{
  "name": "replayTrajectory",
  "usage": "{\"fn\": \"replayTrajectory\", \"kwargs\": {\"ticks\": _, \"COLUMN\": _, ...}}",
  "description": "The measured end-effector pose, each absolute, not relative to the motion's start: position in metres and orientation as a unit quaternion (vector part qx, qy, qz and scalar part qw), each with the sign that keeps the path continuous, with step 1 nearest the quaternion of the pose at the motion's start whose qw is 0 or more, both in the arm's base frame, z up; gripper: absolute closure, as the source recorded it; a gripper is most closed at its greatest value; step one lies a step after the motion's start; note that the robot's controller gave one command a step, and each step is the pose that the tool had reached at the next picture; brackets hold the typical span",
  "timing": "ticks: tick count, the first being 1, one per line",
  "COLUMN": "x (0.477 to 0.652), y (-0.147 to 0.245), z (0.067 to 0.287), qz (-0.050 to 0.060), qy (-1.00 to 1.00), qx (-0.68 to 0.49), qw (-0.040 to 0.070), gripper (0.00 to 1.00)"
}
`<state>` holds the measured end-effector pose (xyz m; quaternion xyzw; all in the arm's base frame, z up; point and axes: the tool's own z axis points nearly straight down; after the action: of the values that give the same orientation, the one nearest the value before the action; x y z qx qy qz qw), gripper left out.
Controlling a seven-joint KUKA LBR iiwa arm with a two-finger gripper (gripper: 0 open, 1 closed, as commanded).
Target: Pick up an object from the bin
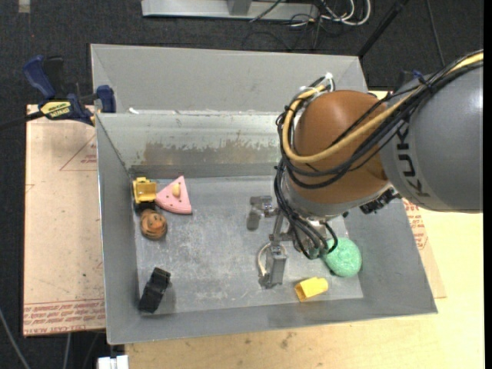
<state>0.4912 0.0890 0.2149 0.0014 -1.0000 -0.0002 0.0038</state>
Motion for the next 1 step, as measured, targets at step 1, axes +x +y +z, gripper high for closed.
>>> {"fn": "replayTrajectory", "kwargs": {"ticks": 1, "x": 0.4929, "y": 0.0886, "z": 0.2188, "qz": -0.001, "qy": -1.0, "qx": 0.0, "qw": 0.0, "gripper": 0.0}}
